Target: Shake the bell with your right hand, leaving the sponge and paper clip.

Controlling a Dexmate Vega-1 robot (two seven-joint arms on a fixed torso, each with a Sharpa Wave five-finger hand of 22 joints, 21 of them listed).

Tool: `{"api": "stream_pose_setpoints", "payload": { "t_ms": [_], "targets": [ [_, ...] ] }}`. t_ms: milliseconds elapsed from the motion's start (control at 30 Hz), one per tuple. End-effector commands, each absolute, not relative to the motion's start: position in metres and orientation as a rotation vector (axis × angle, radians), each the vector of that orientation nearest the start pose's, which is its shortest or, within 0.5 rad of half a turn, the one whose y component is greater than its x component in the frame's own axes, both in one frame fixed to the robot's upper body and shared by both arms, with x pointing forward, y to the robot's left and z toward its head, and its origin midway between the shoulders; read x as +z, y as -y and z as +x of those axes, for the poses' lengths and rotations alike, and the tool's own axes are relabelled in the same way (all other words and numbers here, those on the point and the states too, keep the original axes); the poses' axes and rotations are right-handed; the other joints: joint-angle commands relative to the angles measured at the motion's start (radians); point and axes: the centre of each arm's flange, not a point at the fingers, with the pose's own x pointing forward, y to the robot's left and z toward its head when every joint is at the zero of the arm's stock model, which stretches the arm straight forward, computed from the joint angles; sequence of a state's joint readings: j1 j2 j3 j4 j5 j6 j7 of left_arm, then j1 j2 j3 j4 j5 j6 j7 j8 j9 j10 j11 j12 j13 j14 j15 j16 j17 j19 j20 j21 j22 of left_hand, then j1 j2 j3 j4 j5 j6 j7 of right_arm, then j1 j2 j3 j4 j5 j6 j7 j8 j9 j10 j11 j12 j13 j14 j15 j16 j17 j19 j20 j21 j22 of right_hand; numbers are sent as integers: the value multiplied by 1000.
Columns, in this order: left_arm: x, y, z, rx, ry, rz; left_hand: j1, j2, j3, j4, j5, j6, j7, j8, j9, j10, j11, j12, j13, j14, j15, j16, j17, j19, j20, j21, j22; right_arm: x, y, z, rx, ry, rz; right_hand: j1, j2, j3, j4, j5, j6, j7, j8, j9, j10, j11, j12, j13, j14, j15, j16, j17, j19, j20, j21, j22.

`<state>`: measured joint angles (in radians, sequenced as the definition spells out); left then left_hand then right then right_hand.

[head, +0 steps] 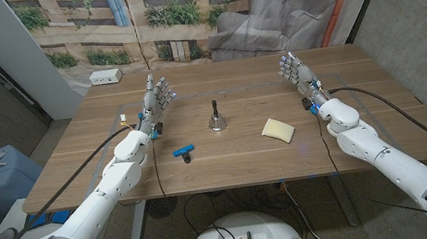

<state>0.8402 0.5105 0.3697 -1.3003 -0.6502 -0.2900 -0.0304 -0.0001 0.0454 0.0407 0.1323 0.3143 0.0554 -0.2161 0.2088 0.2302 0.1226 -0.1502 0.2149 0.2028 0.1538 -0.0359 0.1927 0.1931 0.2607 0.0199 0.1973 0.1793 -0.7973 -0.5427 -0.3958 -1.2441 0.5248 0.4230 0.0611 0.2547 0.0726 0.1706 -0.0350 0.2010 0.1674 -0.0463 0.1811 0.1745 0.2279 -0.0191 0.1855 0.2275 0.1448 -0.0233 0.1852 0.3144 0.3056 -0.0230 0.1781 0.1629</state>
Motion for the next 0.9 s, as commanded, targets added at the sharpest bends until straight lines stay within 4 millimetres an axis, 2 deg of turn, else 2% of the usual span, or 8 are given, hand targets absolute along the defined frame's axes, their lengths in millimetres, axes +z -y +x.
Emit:
{"api": "stream_pose_setpoints", "payload": {
  "t_ms": [33, 333, 433, 500, 900],
  "targets": [
    [-28, -291, 653, -206, 593, -42, 3, 8, 0, 7, 6, 0, -6, 6, 4, 4, -4, 6, 5, 8, -97, 5, 4, 7, 1, 7, 5, -6, 302, 633, 234, 752, -268, 16, -14, 4, -17, 0, -10, -1, -3, 5, -8, -2, -3, -2, -6, -2, 2, -4, -2, 1, 2, 3],
    [-28, -290, 653, -207, 593, -42, 3, 8, 0, 7, 6, 0, -6, 6, 4, 4, -6, 6, 5, 9, -98, 6, 4, 7, 1, 7, 5, -3, 285, 625, 254, 775, -395, 58, -43, 9, -60, -3, -35, -4, 0, 6, -13, -8, 1, -11, -26, 8, 1, -19, -12, 2, 1, 3],
    [-28, -290, 653, -207, 593, -42, 3, 8, 0, 7, 6, 0, -6, 6, 4, 3, -5, 6, 5, 9, -98, 6, 4, 7, 1, 7, 5, -2, 278, 622, 263, 789, -434, 71, -50, 12, -73, -4, -41, -4, 2, 7, -16, -13, 2, -13, -34, 17, 0, -25, -16, 13, 1, 3],
    [-28, -290, 653, -207, 593, -42, 3, 8, 0, 7, 6, 0, -6, 6, 4, 3, -5, 6, 5, 9, -98, 6, 4, 7, 1, 7, 5, -2, 274, 620, 264, 792, -456, 81, -56, 13, -83, -6, -45, -4, 3, 7, -17, -13, 4, -15, -38, 29, 2, -29, -12, 31, 4, 4],
    [-28, -290, 653, -207, 593, -42, 3, 8, 0, 7, 6, -1, -6, 5, 4, 3, -8, 6, 5, 8, -99, 5, 4, 8, 1, 7, 5, -4, 256, 613, 268, 828, -605, 104, -69, 17, -104, -8, -70, -6, 2, 9, -26, -20, 5, -17, -48, 51, 6, -37, -12, 47, 7, 5]
  ]
}}
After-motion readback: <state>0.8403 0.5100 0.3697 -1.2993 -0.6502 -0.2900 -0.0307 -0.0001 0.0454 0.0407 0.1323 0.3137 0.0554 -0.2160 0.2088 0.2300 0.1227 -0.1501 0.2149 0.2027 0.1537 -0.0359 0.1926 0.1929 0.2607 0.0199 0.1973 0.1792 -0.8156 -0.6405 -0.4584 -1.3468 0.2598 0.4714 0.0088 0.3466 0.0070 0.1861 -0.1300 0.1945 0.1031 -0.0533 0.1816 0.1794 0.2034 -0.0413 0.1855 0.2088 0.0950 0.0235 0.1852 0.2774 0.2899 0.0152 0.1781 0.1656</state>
